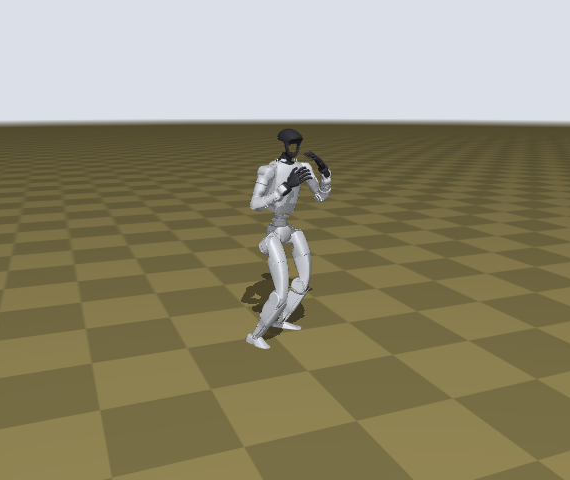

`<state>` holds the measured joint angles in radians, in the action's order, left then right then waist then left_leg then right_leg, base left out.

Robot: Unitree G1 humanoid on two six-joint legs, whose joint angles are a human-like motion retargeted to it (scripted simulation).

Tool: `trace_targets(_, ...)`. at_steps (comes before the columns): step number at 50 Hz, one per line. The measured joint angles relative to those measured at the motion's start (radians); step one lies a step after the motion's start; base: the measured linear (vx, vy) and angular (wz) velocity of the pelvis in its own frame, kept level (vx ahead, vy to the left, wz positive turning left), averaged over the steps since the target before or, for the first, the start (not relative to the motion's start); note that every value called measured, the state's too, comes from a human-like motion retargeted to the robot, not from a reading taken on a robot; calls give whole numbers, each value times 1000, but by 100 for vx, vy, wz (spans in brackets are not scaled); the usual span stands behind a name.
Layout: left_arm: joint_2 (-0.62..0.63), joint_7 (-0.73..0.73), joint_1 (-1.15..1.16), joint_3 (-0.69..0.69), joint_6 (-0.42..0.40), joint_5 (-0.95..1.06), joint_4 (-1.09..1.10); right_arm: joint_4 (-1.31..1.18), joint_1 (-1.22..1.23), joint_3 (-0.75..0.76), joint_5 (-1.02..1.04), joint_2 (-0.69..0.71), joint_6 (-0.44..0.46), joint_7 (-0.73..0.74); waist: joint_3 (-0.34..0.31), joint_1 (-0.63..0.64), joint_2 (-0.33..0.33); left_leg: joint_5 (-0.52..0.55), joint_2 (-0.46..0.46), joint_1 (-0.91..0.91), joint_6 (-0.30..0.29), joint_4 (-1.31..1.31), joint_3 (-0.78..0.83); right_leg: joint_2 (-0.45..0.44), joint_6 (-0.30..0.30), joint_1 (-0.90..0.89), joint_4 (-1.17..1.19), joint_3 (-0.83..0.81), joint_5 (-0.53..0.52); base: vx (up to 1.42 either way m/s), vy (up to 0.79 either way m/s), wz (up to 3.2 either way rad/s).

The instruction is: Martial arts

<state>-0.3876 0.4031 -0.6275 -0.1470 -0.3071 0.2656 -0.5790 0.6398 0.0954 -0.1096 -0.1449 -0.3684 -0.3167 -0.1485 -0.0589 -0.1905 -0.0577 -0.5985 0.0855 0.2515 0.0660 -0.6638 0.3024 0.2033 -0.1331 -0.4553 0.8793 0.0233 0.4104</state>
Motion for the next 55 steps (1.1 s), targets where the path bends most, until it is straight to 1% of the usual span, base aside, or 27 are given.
trace_targets(2, 36, -11, 110, 3, 1, 47, 8, 36, 57, 6, 1, 21, -17, 30, -20, 24, -22, -11, 3, 24, -2, -68, -38, -3, 8, -7, 52, 40, 29, -4, -16, 73)
trace_targets(5, 48, -28, 254, 28, -3, 135, -6, 74, 157, 19, -12, 29, -23, 87, -41, 76, -33, -22, 4, 58, -15, -126, -118, -32, 30, 6, 85, 67, 75, -1, -22, 105)
trace_targets(7, 36, -37, 315, 52, 4, 198, -21, 84, 229, 18, -40, 17, -20, 111, -59, 119, -22, -11, 18, 80, -36, -138, -180, -58, 61, 29, 72, 40, 91, -5, -28, 119)
trace_targets(8, 36, -42, 342, 52, 6, 212, -18, 94, 243, 11, -51, 13, -19, 113, -71, 146, -29, -8, 15, 99, -45, -172, -202, -56, 73, 28, 99, 33, 106, -9, -30, 127)
trace_targets(10, 17, -47, 366, 56, 17, 261, -20, 90, 307, 10, -94, -14, -8, 112, -80, 190, -17, 8, 25, 132, -66, -173, -257, -68, 103, 40, 78, -22, 121, -8, -31, 143)
trace_targets(12, 10, -47, 396, 43, 28, 271, -13, 85, 327, -9, -114, -32, -1, 101, -99, 233, -21, 1, 34, 166, -64, -226, -248, -51, 121, 35, 109, -68, 144, -12, -29, 155)
trace_targets(13, 5, -48, 396, 36, 35, 275, -9, 67, 354, -9, -130, -47, 3, 94, -97, 247, -16, 2, 46, 178, -58, -214, -233, -48, 130, 37, 88, -103, 148, -12, -27, 161)
trace_targets(15, 7, -47, 420, 22, 43, 267, 0, 49, 360, -21, -135, -59, 8, 89, -113, 276, -15, -27, 56, 206, -46, -260, -203, -25, 142, 30, 113, -153, 165, -15, -24, 148)
trace_targets(18, 20, -57, 433, 5, 49, 212, 17, -2, 367, -26, -121, -70, 6, 99, -114, 304, 0, -81, 50, 210, -27, -282, -166, -8, 152, 31, 97, -228, 173, -14, -19, 118)
trace_targets(22, 43, -72, 447, -9, 45, 108, 44, -56, 329, -34, -78, -59, 3, 121, -116, 322, 39, -156, 45, 145, -16, -345, -136, -24, 161, 62, 59, -305, 170, -12, -12, 75)
trace_targets(26, 54, -79, 447, -38, 43, 31, 79, -87, 263, -54, -54, -31, 5, 114, -123, 327, 92, -188, 59, 33, -27, -379, -145, -76, 171, 118, -10, -361, 147, -10, -6, 48)
trace_targets(30, 61, -102, 430, -70, 40, -28, 105, -116, 210, -86, -51, -11, 11, 91, -125, 316, 116, -195, 41, -51, -33, -306, -173, -93, 169, 140, -57, -390, 117, -12, 1, 42)
trace_targets(35, 79, -159, 398, -89, 29, -105, 124, -151, 183, -131, -30, 1, 18, 76, -127, 287, 78, -182, -50, -105, -1, -117, -195, -35, 153, 107, -51, -372, 80, -16, 8, 29)
trace_targets(41, 86, -209, 367, -107, 30, -174, 141, -189, 176, -193, 7, 2, 27, 37, -142, 257, 32, -164, -129, -121, 40, -10, -195, 21, 140, 33, 3, -299, 31, -19, 13, 4)
trace_targets(43, 87, -220, 360, -107, 40, -186, 147, -207, 172, -212, 19, 2, 33, 16, -132, 243, 12, -125, -162, -129, 54, 67, -192, 35, 134, 0, -3, -265, 1, -17, 13, -4)
trace_targets(45, 88, -222, 367, -110, 47, -192, 148, -223, 149, -226, 27, 2, 40, 1, -142, 232, -1, -109, -182, -126, 62, 74, -187, 48, 130, -21, 15, -235, -23, -17, 12, -2)
trace_targets(47, 87, -220, 377, -105, 57, -187, 142, -242, 125, -237, 28, 2, 47, -14, -126, 215, -18, -55, -213, -140, 71, 166, -186, 57, 122, -52, 3, -200, -54, -16, 10, -1)
trace_targets(50, 86, -212, 401, -107, 64, -173, 131, -268, 75, -243, 21, 4, 57, -22, -142, 196, -30, -43, -233, -132, 76, 154, -181, 65, 114, -75, 30, -156, -81, -16, 9, 1)
trace_targets(52, 84, -202, 423, -102, 75, -148, 117, -290, 51, -248, 2, 5, 59, -24, -114, 179, -37, 20, -252, -148, 81, 266, -185, 57, 103, -107, 7, -123, -113, -12, 7, 3)
trace_targets(55, 87, -191, 454, -120, 81, -114, 111, -312, 14, -254, -23, 11, 66, -14, -135, 151, -56, 29, -271, -128, 79, 220, -186, 50, 78, -126, 49, -55, -114, -19, 2, 29)
